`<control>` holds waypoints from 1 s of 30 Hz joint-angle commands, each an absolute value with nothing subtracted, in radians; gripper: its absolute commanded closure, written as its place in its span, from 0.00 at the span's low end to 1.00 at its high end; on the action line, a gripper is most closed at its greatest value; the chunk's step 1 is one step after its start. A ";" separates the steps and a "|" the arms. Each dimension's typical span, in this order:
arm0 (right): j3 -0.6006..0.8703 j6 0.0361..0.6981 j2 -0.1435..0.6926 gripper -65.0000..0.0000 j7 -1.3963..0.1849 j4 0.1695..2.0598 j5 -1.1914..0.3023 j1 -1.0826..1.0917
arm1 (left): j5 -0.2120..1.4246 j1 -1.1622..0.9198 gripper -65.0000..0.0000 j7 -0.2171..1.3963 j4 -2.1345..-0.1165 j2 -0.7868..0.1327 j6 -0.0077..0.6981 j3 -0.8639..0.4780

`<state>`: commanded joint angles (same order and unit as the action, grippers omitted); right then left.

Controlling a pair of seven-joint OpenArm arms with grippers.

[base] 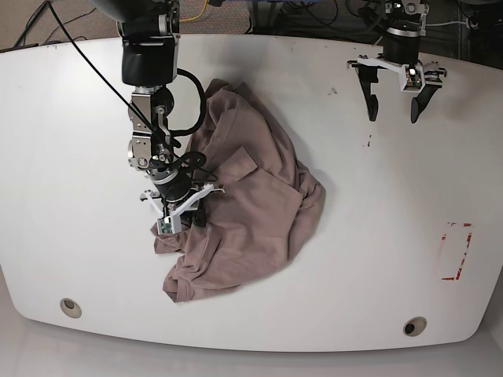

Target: Layout the t-shirt on the table in an organized manner, then fold the t-shirt properly

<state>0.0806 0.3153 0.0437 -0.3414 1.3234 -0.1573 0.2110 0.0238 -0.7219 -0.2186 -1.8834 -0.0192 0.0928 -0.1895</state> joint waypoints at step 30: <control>0.018 0.315 0.041 1.00 -0.516 1.790 -0.160 0.139 | 0.027 -0.565 0.21 0.073 -1.886 -0.077 0.094 0.268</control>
<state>0.0176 0.3153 0.0407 -0.5163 1.7898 -0.1603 0.1389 0.0269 -0.5654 0.0729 -1.8865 -0.0775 0.0944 0.2677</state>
